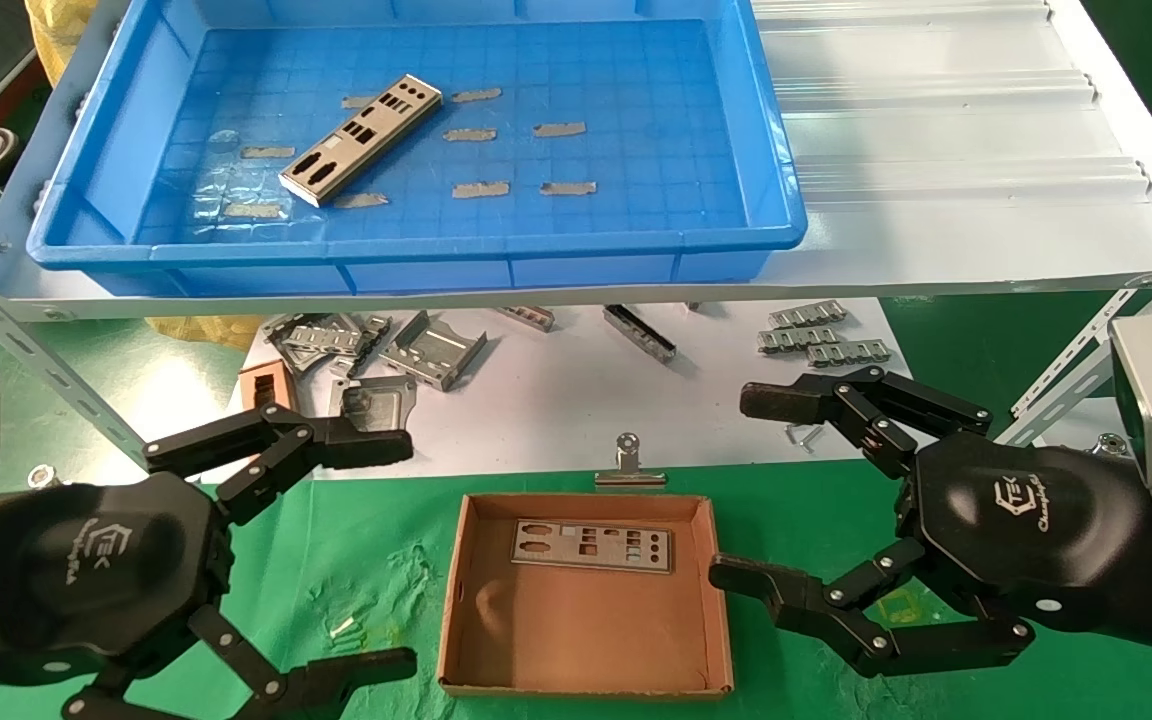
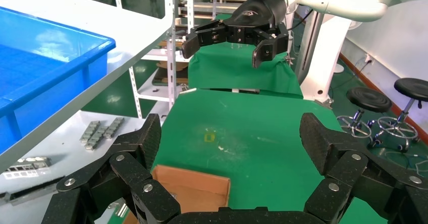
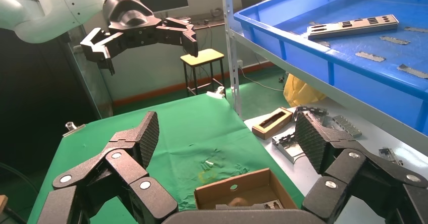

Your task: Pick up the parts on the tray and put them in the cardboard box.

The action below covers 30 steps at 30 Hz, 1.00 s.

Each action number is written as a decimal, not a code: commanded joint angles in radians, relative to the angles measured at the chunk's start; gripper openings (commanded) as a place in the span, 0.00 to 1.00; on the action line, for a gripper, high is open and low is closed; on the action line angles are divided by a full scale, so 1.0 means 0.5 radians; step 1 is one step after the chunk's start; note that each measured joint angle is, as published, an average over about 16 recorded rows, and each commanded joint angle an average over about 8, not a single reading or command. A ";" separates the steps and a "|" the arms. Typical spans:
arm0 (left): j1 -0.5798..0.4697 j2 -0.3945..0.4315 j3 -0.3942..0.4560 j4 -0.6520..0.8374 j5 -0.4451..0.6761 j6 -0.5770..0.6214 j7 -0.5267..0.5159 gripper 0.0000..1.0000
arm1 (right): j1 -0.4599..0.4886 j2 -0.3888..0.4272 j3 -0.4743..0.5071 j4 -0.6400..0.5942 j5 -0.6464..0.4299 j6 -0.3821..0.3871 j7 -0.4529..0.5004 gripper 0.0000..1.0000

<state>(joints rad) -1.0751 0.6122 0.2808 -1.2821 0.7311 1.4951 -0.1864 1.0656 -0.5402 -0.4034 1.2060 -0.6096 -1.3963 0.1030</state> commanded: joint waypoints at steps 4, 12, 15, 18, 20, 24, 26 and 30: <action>0.000 0.000 0.000 0.000 0.000 0.000 0.000 1.00 | 0.000 0.000 0.000 0.000 0.000 0.000 0.000 1.00; 0.000 0.000 0.000 0.000 0.000 0.000 0.000 1.00 | 0.000 0.000 0.000 0.000 0.000 0.000 0.000 1.00; 0.000 0.000 0.000 0.000 0.000 0.000 0.000 1.00 | 0.000 0.000 0.000 0.000 0.000 0.000 0.000 1.00; 0.000 0.000 0.000 0.000 0.000 0.000 0.000 1.00 | 0.000 0.000 0.000 0.000 0.000 0.000 0.000 1.00; 0.000 0.000 0.000 0.000 0.000 0.000 0.000 1.00 | 0.000 0.000 0.000 0.000 0.000 0.000 0.000 1.00; 0.000 0.000 0.000 0.000 0.000 0.000 0.000 1.00 | 0.000 0.000 0.000 0.000 0.000 0.000 0.000 1.00; 0.000 0.000 0.000 0.000 0.000 0.000 0.000 1.00 | 0.000 0.000 0.000 0.000 0.000 0.000 0.000 1.00; 0.000 0.000 0.000 0.000 0.000 0.000 0.000 1.00 | 0.000 0.000 0.000 0.000 0.000 0.000 0.000 1.00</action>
<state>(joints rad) -1.0752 0.6122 0.2808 -1.2821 0.7311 1.4951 -0.1864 1.0655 -0.5402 -0.4034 1.2060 -0.6096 -1.3963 0.1030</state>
